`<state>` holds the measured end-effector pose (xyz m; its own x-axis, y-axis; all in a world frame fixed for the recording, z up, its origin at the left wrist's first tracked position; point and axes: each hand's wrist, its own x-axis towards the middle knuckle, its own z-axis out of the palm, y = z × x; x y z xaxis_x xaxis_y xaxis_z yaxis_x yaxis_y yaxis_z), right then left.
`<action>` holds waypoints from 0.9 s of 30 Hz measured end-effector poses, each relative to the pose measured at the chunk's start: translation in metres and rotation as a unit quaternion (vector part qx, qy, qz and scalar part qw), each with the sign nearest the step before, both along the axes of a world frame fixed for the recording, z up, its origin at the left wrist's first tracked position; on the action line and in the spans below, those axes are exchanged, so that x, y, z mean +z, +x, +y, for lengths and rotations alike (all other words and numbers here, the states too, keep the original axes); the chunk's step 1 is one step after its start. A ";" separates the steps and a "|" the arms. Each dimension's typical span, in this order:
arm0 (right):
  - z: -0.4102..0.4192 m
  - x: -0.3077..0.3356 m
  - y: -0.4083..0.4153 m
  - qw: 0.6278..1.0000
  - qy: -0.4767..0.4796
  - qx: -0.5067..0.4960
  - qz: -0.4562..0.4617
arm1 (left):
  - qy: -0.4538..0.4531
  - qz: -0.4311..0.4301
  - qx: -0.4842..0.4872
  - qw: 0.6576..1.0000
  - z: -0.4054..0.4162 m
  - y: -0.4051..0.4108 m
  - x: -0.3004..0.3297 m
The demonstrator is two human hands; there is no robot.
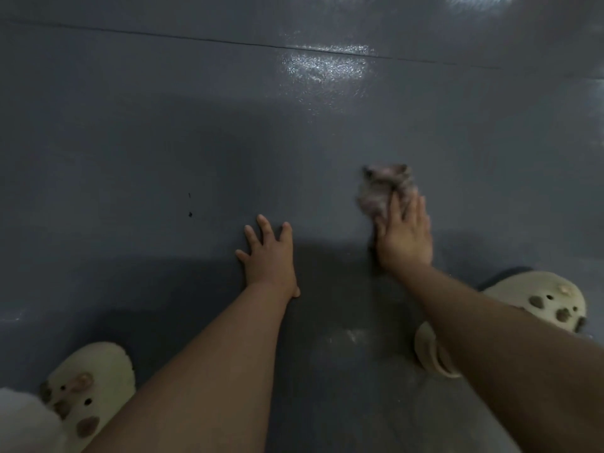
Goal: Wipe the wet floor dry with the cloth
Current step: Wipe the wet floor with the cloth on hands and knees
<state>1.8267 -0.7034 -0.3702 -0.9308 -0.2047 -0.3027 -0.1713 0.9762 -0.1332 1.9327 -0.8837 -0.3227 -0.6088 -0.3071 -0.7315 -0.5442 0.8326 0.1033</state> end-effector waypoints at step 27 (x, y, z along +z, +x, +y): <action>0.062 0.012 0.003 0.998 0.044 -0.035 -0.036 | -0.018 0.019 0.010 1.000 0.003 -0.001 -0.003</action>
